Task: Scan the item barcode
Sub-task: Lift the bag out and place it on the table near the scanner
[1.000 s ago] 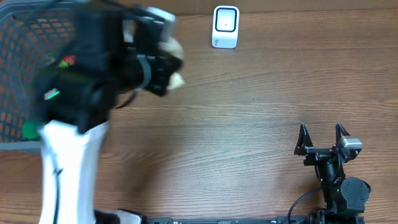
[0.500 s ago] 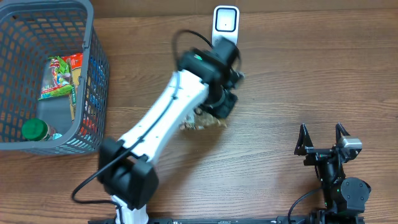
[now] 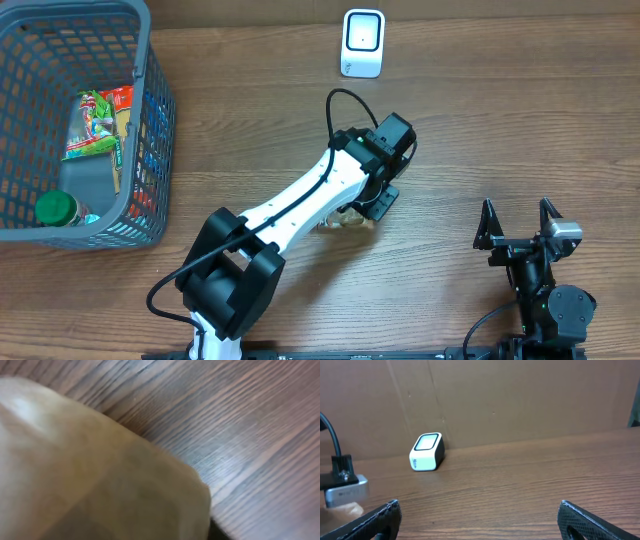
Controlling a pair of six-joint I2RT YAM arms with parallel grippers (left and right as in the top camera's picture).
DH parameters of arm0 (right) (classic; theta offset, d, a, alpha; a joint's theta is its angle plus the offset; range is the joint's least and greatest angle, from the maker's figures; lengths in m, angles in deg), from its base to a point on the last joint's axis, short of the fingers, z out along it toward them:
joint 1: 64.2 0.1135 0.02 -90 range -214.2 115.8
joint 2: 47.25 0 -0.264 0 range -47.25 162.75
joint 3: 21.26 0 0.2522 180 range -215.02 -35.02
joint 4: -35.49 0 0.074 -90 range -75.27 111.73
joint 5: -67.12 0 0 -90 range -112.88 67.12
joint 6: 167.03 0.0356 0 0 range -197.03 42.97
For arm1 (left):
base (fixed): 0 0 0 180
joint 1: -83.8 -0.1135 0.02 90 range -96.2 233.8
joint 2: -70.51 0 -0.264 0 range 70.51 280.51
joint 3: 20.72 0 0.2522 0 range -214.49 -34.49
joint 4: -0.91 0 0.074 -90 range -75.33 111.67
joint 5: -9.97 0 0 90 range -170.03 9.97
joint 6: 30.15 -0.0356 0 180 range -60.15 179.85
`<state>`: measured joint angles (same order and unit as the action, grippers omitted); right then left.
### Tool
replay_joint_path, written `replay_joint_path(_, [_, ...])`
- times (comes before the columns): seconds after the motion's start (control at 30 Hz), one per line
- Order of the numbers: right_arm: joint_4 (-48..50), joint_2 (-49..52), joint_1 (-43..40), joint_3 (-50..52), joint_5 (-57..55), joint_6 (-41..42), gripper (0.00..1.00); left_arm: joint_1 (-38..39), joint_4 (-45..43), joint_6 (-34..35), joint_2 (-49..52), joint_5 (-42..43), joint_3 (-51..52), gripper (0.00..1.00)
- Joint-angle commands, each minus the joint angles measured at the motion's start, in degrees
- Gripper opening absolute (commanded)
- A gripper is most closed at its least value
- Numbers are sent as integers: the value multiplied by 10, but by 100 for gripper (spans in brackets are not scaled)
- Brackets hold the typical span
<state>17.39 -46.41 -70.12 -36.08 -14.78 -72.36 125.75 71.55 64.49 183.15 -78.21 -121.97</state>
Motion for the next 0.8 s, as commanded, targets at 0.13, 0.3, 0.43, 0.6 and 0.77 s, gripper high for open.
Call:
replay_joint_path(0.13, [2, -5, -2, 6, -5, -2, 100, -7, -21, 10, 1, -7, 2, 75])
replay_joint_path(0.3, [2, -5, -2, 6, -5, -2, 100, -3, 23, 9, 0, -8, -50, 85])
replay_joint_path(0.43, [2, -5, -2, 6, -5, -2, 100, -3, 74, 2, -9, -8, -144, 86])
replay_joint_path(0.6, [2, -5, -2, 6, -5, -2, 100, -5, 136, -13, -41, -34, -273, 100])
replay_joint_path(0.77, [2, -5, -2, 6, -5, -2, 100, -22, 241, -12, -86, -152, -416, 100])
